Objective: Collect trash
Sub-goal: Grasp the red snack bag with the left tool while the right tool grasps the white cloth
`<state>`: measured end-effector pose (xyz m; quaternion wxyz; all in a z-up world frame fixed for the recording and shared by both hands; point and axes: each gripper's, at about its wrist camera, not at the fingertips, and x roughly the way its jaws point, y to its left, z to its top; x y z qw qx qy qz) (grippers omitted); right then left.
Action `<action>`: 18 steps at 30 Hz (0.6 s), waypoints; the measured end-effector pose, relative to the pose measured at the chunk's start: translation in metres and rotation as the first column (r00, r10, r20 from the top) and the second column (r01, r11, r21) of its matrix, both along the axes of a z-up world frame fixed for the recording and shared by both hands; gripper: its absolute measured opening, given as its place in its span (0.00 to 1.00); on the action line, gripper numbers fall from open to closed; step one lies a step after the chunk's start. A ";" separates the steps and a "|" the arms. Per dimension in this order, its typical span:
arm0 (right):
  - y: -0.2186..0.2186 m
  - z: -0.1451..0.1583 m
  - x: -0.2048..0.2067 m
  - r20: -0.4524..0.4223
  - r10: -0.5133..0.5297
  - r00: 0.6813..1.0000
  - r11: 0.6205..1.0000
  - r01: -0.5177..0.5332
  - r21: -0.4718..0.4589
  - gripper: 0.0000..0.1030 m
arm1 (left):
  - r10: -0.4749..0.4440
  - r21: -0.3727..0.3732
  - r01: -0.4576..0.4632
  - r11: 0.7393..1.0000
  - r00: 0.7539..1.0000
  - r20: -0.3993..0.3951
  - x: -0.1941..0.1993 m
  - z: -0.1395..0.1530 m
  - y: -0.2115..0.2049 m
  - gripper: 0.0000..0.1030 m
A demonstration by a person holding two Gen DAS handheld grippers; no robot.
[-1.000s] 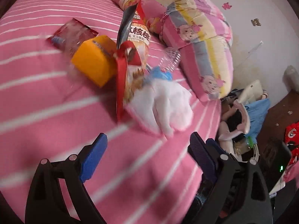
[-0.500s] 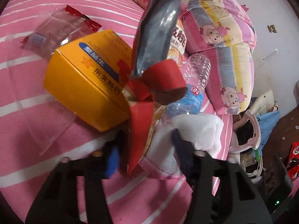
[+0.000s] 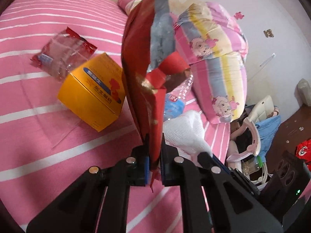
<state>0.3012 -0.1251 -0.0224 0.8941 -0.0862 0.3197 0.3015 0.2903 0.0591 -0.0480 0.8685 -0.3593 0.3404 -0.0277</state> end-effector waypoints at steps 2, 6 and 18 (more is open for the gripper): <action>-0.004 0.011 -0.007 0.015 0.011 1.000 1.000 -0.011 0.023 0.06 | 0.002 0.005 -0.002 1.000 1.000 0.017 -0.007 0.008 -0.001 0.08; -0.012 0.025 -0.020 0.024 0.028 0.999 0.998 -0.030 0.063 0.06 | 0.015 0.004 -0.016 1.000 0.998 0.067 -0.028 0.026 -0.003 0.08; -0.036 0.072 -0.091 0.132 0.047 0.990 0.979 -0.072 0.191 0.06 | 0.069 -0.004 -0.069 0.998 0.983 0.171 -0.113 0.078 -0.025 0.08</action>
